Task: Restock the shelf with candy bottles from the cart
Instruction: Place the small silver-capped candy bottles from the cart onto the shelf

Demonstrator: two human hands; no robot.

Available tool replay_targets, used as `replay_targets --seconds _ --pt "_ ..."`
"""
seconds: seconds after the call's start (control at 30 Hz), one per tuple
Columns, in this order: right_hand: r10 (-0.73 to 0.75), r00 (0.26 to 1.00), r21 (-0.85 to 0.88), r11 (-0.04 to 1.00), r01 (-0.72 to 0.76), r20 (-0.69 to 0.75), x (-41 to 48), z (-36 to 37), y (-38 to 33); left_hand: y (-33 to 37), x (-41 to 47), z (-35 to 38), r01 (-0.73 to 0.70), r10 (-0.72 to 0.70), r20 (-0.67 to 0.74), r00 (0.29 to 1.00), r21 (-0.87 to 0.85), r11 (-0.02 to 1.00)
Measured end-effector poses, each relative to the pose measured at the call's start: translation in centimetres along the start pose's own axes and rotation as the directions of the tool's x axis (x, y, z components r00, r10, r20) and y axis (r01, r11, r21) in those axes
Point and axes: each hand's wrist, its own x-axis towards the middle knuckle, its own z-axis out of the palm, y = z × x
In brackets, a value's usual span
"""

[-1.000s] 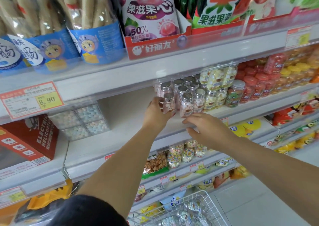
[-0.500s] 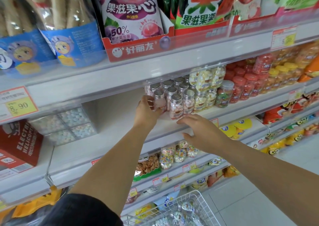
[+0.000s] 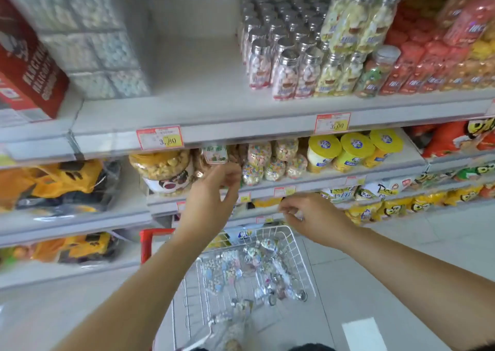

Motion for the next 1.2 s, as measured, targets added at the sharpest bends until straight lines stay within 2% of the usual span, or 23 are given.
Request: replay_targets --seconds 0.07,0.17,0.23,0.33,0.47,0.53,0.67,0.8,0.83,0.93,1.0,1.07,1.2 --pt "0.098 0.977 -0.016 0.995 -0.097 0.188 -1.7 2.7 2.2 -3.6 -4.1 3.1 0.170 -0.170 0.049 0.984 0.003 0.985" --pt "0.200 0.894 -0.093 0.980 -0.177 0.401 -4.2 6.9 6.1 -8.5 -9.6 8.0 0.336 -0.341 0.096 0.935 0.064 0.940" --pt "0.266 0.842 -0.134 0.964 -0.229 0.469 -5.3 9.5 8.9 -11.4 -12.7 10.9 0.423 -0.433 0.153 0.888 0.095 0.901" --pt "0.309 0.812 -0.223 0.949 -0.224 0.495 -6.0 13.4 12.4 -14.8 -16.4 14.7 0.520 -0.539 0.234 0.809 0.141 0.842" --pt "0.375 0.807 -0.210 0.927 -0.312 0.455 -5.9 18.3 16.2 -19.0 -18.6 19.3 0.576 -0.619 0.320 0.718 0.226 0.785" --pt "0.372 0.830 -0.167 0.928 -0.333 0.415 -5.6 20.6 17.5 -21.0 -19.0 21.6 0.607 -0.660 0.353 0.663 0.264 0.750" --pt "0.295 0.925 -0.119 0.954 -0.274 0.241 -4.9 24.9 18.8 -25.3 -19.3 25.2 0.625 -0.716 0.388 0.581 0.350 0.697" --pt "0.286 0.938 -0.159 0.953 -0.257 0.196 -4.7 28.7 19.3 -29.3 -19.5 27.7 0.548 -0.731 0.417 0.540 0.484 0.682" --pt "0.282 0.945 -0.201 0.948 -0.248 0.167 -4.8 29.5 19.4 -30.2 -19.4 28.2 0.518 -0.734 0.411 0.541 0.525 0.675" --pt "0.239 0.971 -0.258 0.939 -0.228 0.010 -5.3 30.7 19.4 -32.8 -18.0 29.3 0.454 -0.717 0.320 0.619 0.600 0.659" --pt "0.198 0.978 -0.281 0.937 -0.208 -0.066 -5.6 31.0 19.4 -34.2 -16.8 29.8 0.424 -0.705 0.304 0.641 0.625 0.655" --pt "0.174 0.980 -0.293 0.936 -0.195 -0.095 -5.7 31.0 19.5 -35.4 -15.9 30.4 0.390 -0.711 0.316 0.628 0.663 0.639" --pt "0.143 0.984 -0.285 0.944 -0.168 -0.106 -5.6 31.0 19.7 -36.5 -14.6 30.9 0.326 -0.675 0.310 0.670 0.694 0.642"
